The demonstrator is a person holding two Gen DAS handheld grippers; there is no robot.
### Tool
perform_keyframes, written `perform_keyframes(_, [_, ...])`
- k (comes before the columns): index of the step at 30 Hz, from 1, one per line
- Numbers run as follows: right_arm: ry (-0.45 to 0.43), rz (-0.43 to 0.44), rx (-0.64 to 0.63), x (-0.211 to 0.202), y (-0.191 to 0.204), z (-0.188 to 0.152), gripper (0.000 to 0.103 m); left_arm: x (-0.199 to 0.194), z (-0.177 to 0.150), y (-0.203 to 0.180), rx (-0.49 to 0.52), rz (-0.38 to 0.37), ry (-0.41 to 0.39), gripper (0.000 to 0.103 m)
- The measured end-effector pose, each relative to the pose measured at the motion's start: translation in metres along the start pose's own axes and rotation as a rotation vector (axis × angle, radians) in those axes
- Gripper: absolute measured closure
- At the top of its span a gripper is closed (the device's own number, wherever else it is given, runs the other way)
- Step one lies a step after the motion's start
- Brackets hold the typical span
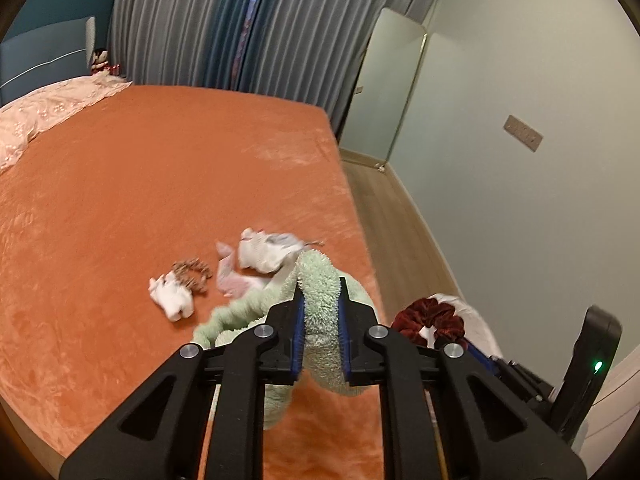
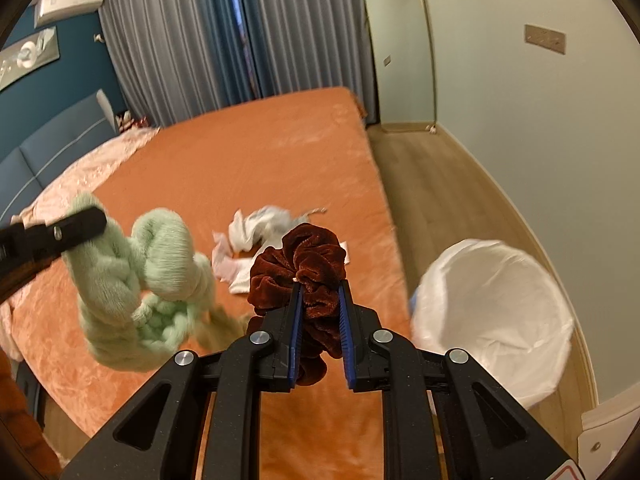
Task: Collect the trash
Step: 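Carry towel and scrunchie over the bin and open both grippers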
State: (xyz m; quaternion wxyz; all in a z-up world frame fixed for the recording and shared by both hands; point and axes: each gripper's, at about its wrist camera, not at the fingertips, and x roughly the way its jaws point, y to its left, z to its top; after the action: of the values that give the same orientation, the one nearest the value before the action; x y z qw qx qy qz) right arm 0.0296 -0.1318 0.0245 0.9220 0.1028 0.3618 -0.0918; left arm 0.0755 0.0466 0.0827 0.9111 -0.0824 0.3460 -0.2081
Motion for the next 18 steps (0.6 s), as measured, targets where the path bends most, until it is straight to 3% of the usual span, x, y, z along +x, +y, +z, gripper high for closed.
perform_keyframes(7, [-0.048, -0.046, 0.031, -0.032, -0.042, 0.003, 0.088, -0.008, 0.009, -0.069, 0.109, -0.071, -0.030, 0.090])
perform_keyframes(18, [-0.063, -0.171, 0.137, -0.050, -0.125, -0.010, 0.088, 0.028, -0.008, -0.163, 0.211, -0.220, 0.039, 0.090])
